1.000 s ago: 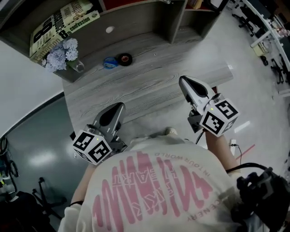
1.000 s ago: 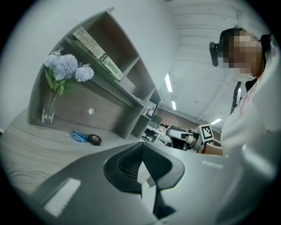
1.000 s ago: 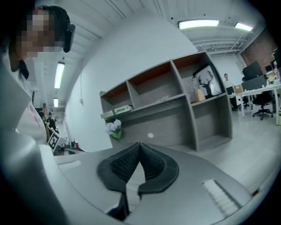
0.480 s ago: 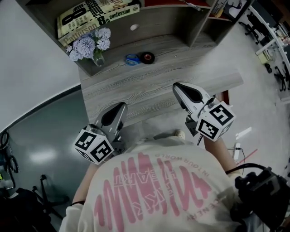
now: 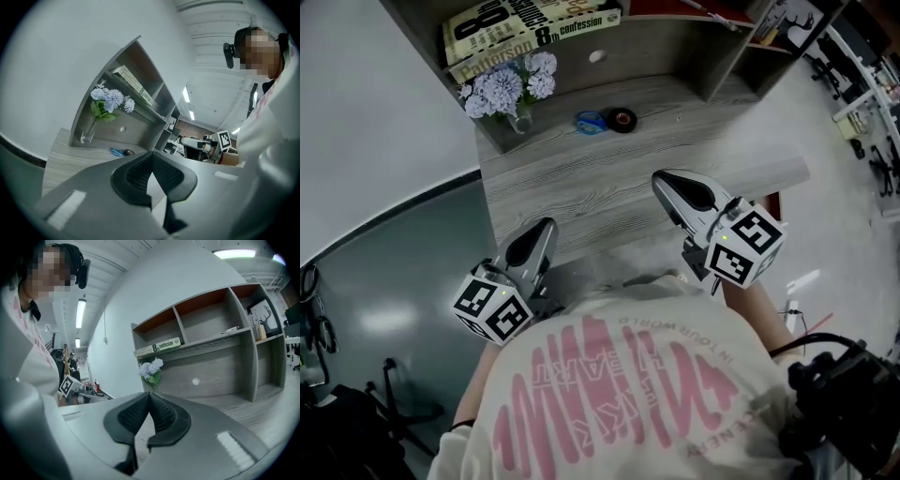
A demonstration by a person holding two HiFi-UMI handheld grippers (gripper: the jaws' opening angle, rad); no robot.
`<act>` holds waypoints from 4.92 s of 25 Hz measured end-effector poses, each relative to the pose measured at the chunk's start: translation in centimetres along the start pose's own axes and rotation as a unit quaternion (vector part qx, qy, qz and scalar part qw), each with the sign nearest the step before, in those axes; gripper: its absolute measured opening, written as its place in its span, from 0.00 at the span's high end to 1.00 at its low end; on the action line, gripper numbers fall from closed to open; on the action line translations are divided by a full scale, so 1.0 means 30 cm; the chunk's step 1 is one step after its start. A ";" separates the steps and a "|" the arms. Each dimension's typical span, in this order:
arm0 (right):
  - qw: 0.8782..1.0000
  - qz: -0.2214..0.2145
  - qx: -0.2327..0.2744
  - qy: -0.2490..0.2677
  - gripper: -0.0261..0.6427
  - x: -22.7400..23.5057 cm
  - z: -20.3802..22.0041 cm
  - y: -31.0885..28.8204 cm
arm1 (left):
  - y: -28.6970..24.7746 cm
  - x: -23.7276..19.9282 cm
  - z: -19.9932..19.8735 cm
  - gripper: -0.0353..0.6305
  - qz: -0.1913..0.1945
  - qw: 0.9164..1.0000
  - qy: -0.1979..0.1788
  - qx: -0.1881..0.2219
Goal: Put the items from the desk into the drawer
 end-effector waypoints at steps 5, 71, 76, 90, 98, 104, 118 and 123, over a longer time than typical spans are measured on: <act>1.000 -0.013 -0.011 0.006 0.95 -0.016 -0.006 -0.034 | 0.028 -0.015 -0.004 0.92 -0.010 1.000 -0.013 -0.002; 0.911 -0.167 -0.358 0.121 0.76 0.615 0.440 -0.772 | 0.021 -0.137 0.079 0.92 -0.316 0.943 0.089 0.050; 0.886 -0.181 -0.392 0.170 0.75 0.595 0.425 -0.787 | 0.047 -0.135 0.098 0.92 -0.324 0.940 0.091 0.049; 0.851 -0.181 -0.462 0.173 0.77 0.582 0.473 -0.802 | 0.094 -0.099 0.111 0.92 -0.332 0.937 0.093 0.060; 0.768 -0.222 -0.550 0.240 0.78 0.547 0.505 -0.853 | 0.155 -0.068 0.119 0.92 -0.337 0.935 0.083 0.072; 0.777 -0.222 -0.545 0.223 0.77 0.554 0.504 -0.850 | 0.200 -0.060 0.135 0.92 -0.334 0.936 0.074 0.079; 0.853 -0.120 -0.491 0.130 0.77 0.554 0.469 -0.778 | 0.263 -0.064 0.096 0.92 -0.298 0.951 0.032 0.069; 0.903 -0.092 -0.418 0.043 0.77 0.520 0.402 -0.686 | 0.269 -0.086 0.099 0.92 -0.275 0.960 0.033 0.051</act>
Point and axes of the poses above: the fingertips, and each gripper's own axes: y backward along the fingers, x to its right, z out of its underside, the point moved 7 cm from there along y, backward along the fingers, and after that the axes turned 12 degrees about y, right-handed, at the moved point
